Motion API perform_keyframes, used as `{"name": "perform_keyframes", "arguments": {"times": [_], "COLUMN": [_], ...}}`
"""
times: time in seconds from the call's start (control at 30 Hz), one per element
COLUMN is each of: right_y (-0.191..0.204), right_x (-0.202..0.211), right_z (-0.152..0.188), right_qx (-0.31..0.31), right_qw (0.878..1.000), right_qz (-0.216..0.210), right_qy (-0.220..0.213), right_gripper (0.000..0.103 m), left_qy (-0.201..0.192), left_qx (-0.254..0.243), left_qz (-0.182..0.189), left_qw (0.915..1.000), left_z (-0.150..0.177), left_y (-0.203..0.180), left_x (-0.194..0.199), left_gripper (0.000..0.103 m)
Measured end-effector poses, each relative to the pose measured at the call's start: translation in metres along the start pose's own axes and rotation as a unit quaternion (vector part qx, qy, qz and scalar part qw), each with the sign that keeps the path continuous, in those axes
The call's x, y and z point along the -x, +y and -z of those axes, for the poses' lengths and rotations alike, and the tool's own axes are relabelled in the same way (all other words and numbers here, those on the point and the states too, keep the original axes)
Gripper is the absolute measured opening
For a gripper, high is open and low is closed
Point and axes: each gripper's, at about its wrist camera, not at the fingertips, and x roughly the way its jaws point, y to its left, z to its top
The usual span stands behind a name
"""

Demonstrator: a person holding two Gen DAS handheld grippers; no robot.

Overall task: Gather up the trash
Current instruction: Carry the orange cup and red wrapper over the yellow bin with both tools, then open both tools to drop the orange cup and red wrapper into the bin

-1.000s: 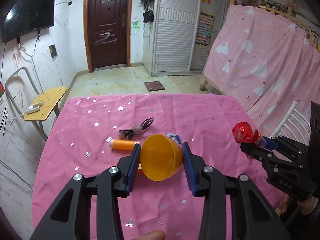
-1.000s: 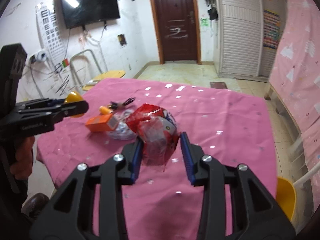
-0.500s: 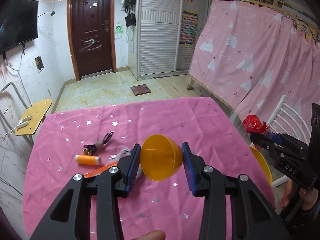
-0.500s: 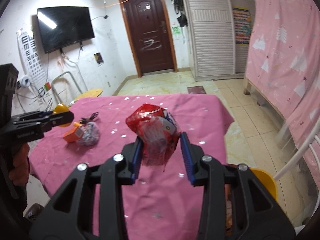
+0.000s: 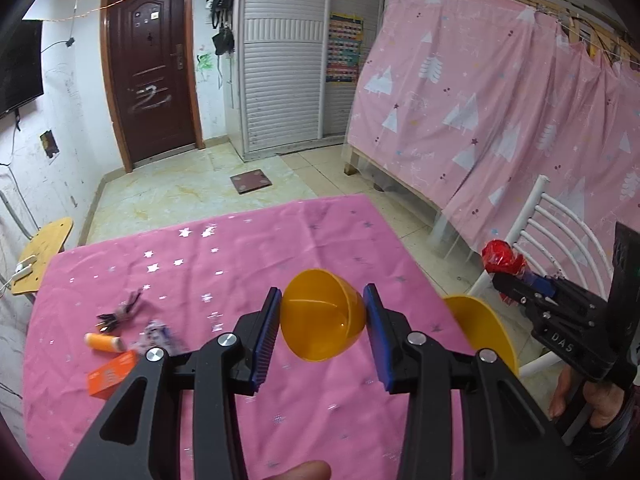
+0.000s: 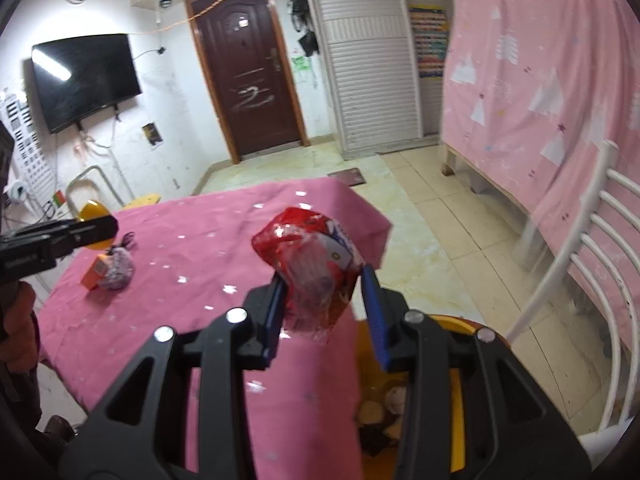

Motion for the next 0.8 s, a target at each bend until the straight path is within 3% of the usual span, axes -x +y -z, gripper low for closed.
{"name": "perform_keyframes", "arguments": {"times": [0.27, 0.6, 0.73, 0.8], "right_y": [-0.046, -0.076, -0.081, -0.084], "right_x": [-0.004, -0.014, -0.02, -0.021], "right_z": [0.016, 0.039, 0.048, 0.05], "right_qx": [-0.033, -0.06, -0.069, -0.072], "right_qw": [0.999, 0.997, 0.995, 0.995], "right_qz": [0.04, 0.042, 0.04, 0.037], "right_qy": [0.011, 0.038, 0.053, 0.057], "right_gripper": [0.035, 0.035, 0.048, 0.048], "left_qy": [0.014, 0.035, 0.051, 0.057], "left_qx": [-0.016, -0.042, -0.044, -0.046], "left_qz": [0.025, 0.047, 0.061, 0.065], "left_qw": [0.9995, 0.9974, 0.9959, 0.9952], "left_z": [-0.005, -0.013, -0.015, -0.015], "left_y": [-0.047, -0.105, -0.123, -0.133], "left_x": [-0.019, -0.044, -0.058, -0.065], "left_gripper": [0.034, 0.034, 0.034, 0.034]}}
